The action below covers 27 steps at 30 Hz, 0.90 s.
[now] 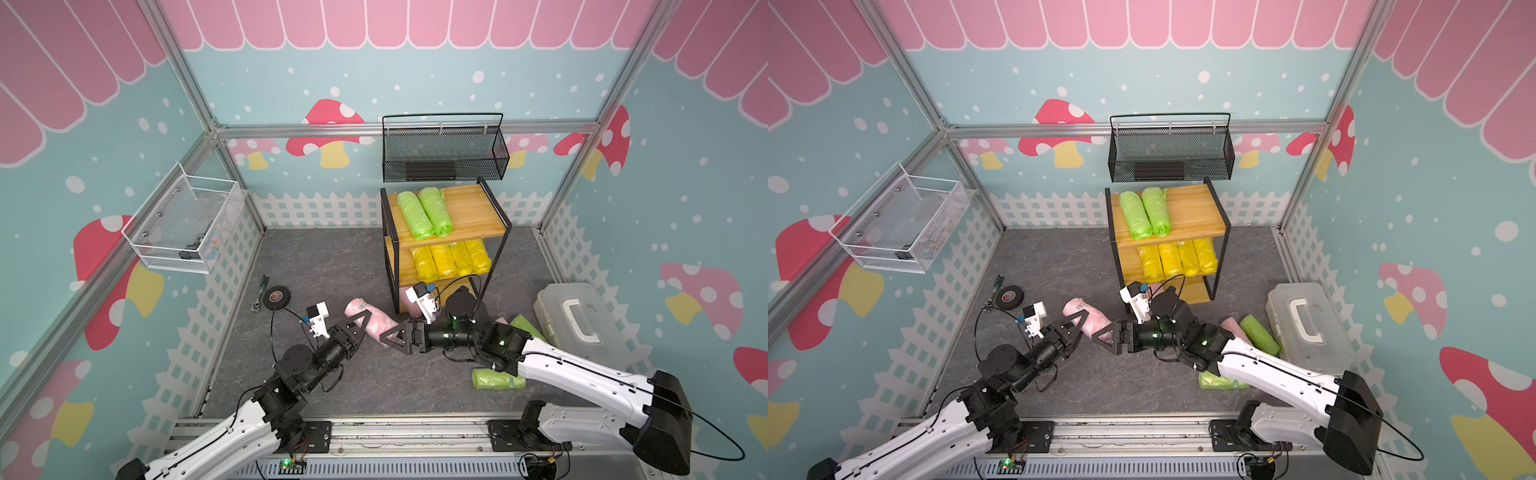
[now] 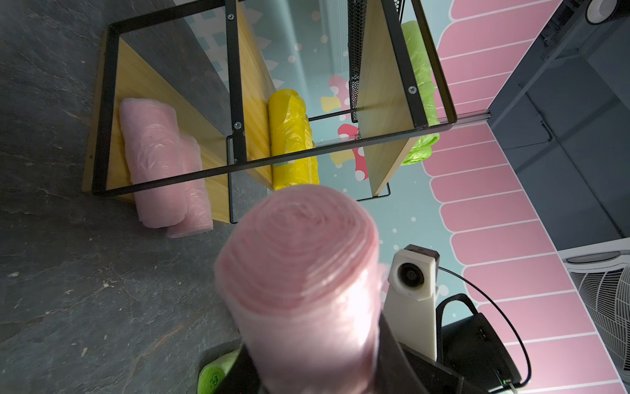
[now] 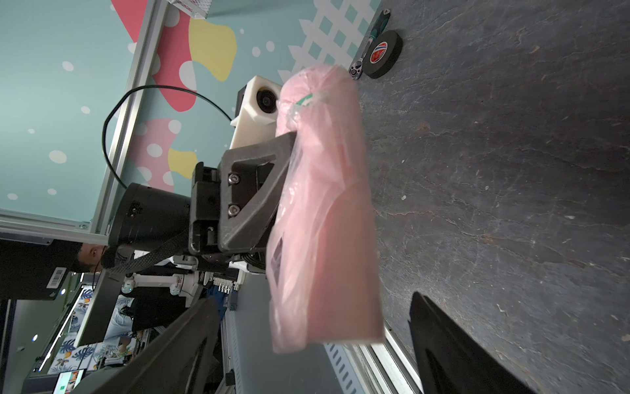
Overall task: Sort the rolls of trash bags by color and place them on the shelf
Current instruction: Pick up the roll of trash bags from the center of the board.
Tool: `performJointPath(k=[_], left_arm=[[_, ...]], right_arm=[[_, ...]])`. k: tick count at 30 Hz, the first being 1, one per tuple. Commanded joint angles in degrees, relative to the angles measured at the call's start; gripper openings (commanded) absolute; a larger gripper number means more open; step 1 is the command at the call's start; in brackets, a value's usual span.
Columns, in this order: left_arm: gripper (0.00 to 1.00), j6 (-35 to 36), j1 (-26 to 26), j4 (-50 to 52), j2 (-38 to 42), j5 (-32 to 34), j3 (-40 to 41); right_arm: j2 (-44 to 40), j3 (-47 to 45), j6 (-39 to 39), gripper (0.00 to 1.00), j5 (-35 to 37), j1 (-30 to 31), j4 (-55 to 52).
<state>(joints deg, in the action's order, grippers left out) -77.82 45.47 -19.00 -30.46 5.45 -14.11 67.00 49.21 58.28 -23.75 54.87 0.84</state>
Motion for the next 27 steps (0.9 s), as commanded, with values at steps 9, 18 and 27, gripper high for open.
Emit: performJointPath(k=[9, 18, 27], left_arm=[[0.0, -0.3, 0.2, -0.9, 1.0, 0.4, -0.4], [0.2, 0.6, 0.2, 2.6, 1.4, 0.1, -0.4], [1.0, 8.0, 0.2, 27.8, 6.1, 4.0, -7.4]], right_arm=[[5.0, 0.7, 2.2, 0.56, 3.2, 0.6, 8.4], [4.7, -2.0, 3.6, 0.08, 5.5, 0.6, 9.8], [-4.5, -13.0, 2.7, 0.0, 13.9, -0.7, 9.2]])
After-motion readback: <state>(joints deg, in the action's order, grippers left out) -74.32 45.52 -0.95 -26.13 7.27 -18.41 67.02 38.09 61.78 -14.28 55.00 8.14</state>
